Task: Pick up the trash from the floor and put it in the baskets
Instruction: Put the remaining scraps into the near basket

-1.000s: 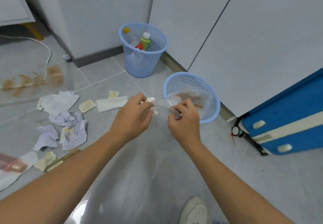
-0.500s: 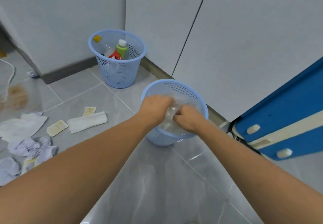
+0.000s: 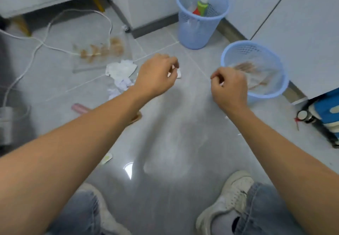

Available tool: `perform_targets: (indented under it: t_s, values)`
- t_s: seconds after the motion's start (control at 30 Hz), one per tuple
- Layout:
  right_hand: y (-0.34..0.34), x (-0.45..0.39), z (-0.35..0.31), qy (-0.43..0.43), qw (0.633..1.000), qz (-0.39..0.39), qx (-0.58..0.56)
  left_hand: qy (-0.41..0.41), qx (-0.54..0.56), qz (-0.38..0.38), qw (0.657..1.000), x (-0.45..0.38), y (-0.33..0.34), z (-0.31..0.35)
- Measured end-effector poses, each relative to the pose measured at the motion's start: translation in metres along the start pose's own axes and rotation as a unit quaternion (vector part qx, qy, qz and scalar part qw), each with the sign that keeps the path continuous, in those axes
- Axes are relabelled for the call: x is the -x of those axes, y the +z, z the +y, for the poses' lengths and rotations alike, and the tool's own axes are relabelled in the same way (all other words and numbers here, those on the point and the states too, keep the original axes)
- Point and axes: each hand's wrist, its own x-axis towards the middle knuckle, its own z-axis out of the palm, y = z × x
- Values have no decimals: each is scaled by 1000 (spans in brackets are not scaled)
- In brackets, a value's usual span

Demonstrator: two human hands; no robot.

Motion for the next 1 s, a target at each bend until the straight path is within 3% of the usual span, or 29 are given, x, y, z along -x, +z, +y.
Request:
perform_targets:
  t_s: [0.13, 0.3, 0.4, 0.5, 0.7, 1.0]
  values:
    - [72, 61, -74, -53, 993, -101, -33, -143, -15, 8, 990, 88, -20, -92]
    - [139, 140, -130, -105, 966, -227, -64, -296, -3, -12, 955, 180, -14, -151]
    - [169, 173, -151, -101, 926, -362, -40, -378, -2, -57, 924, 214, -4, -177]
    - [194, 195, -166, -128, 880, -457, 8, -399, -33, -104, 910, 236, 10, -193]
    - [239, 225, -176, -212, 867, -451, 26, -446, -10, -133, 885, 266, 44, -213]
    - [265, 234, -163, -244, 883, -400, 14, -411, 24, -109, 905, 262, 81, -212]
